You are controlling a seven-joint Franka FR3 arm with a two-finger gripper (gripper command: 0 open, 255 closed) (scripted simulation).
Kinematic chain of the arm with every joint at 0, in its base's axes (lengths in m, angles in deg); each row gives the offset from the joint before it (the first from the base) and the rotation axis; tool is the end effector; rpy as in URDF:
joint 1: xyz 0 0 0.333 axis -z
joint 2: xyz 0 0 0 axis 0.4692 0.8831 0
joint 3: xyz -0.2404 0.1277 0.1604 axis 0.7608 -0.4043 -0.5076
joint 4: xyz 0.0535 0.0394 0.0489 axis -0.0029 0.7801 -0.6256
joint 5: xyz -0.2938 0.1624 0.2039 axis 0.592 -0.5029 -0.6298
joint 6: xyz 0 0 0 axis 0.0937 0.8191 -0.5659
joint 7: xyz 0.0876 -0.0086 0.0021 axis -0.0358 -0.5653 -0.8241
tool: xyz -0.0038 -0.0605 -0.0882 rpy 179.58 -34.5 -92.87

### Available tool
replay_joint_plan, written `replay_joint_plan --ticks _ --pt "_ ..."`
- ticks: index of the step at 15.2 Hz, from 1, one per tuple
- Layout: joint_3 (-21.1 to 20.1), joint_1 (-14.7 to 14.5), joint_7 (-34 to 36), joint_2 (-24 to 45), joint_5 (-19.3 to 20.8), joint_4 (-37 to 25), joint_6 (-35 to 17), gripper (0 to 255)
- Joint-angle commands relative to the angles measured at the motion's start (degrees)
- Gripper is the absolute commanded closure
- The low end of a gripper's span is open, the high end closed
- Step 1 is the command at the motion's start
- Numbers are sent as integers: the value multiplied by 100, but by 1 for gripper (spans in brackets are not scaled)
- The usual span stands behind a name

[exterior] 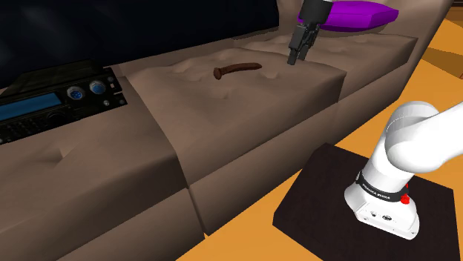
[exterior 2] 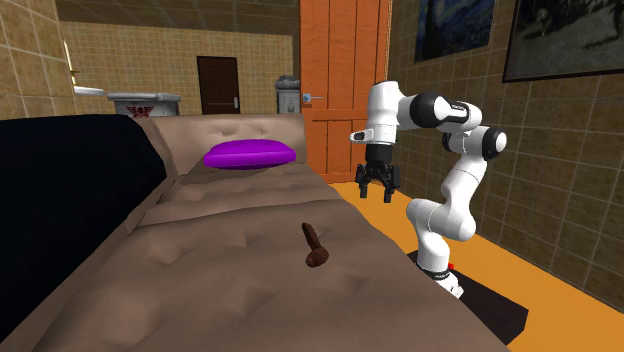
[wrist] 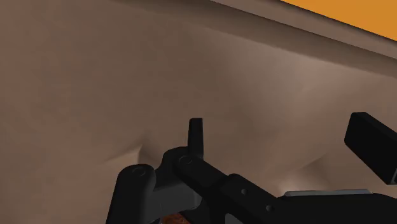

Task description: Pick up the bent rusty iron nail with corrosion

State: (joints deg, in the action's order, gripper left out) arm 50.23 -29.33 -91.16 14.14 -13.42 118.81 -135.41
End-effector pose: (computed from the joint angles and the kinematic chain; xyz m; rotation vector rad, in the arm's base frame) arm 0.3175 -0.0095 0.6289 -2.9773 -0.0650 -0.2747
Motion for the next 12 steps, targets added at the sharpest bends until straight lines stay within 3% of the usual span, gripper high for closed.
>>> replay_joint_plan --ticks 1,6,12 --pt "0 0 0 0 0 0 0 0" --pt "510 -506 -1822 1240 404 -884 -158 0" --pt "859 -1029 -3897 2727 622 -2188 -181 0"
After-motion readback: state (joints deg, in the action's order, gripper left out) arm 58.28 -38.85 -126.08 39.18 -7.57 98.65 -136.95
